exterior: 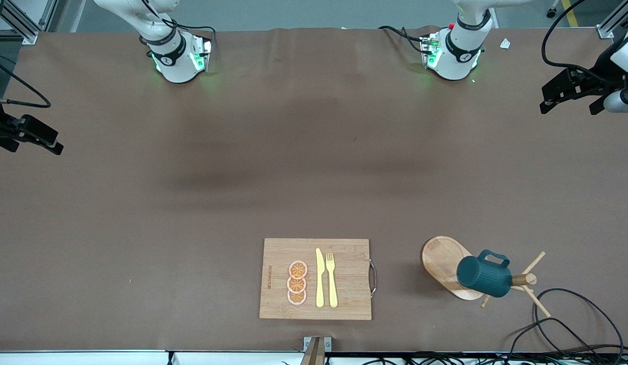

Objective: Transfer cup from left to right arm and place
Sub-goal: 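Move the left gripper toward the teal mug on the wooden stand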

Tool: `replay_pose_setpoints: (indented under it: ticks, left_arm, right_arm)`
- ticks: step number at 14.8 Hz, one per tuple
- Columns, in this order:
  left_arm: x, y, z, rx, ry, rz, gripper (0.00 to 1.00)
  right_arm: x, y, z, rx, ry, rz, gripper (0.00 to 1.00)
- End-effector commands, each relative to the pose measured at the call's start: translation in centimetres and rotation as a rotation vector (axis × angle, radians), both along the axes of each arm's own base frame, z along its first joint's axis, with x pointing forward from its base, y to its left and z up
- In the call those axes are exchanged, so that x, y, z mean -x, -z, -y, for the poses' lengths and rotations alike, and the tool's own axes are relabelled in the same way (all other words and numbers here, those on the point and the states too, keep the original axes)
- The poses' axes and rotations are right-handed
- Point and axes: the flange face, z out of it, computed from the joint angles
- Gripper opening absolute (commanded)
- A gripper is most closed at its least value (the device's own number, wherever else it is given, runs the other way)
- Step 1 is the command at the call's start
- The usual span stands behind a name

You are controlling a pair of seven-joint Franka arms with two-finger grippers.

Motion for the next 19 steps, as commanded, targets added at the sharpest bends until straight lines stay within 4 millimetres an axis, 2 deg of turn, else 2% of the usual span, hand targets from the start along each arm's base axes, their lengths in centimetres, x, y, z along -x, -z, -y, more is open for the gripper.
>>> replay_pose_setpoints:
  ticks: [1,8,11,13,15,19]
  left_arm:
    - [0.1,-0.8,-0.4,-0.002,0.009,0.015,1.0]
    - [-0.4,-0.3,-0.5,0.005,0.017,0.011,1.0]
    - [-2.1,0.3,-0.2,0.02,-0.009,0.066,1.0]
    - [-4.3,2.0,0.1,0.035,-0.069,0.1,1.0]
    - [-7.5,3.2,0.1,0.088,-0.179,0.122,1.0]
    - [-13.3,7.4,0.7,0.155,-0.328,0.123,1.0]
  right_arm:
    - [0.3,-0.1,0.3,0.011,0.015,-0.001,1.0]
    - [0.3,-0.1,0.2,0.011,0.013,-0.001,1.0]
    - [0.3,-0.1,0.2,0.011,0.013,-0.001,1.0]
    - [0.3,-0.1,0.2,0.011,0.013,-0.001,1.0]
    - [0.3,-0.1,0.2,0.011,0.013,-0.001,1.0]
    - [0.3,-0.1,0.2,0.011,0.013,-0.001,1.0]
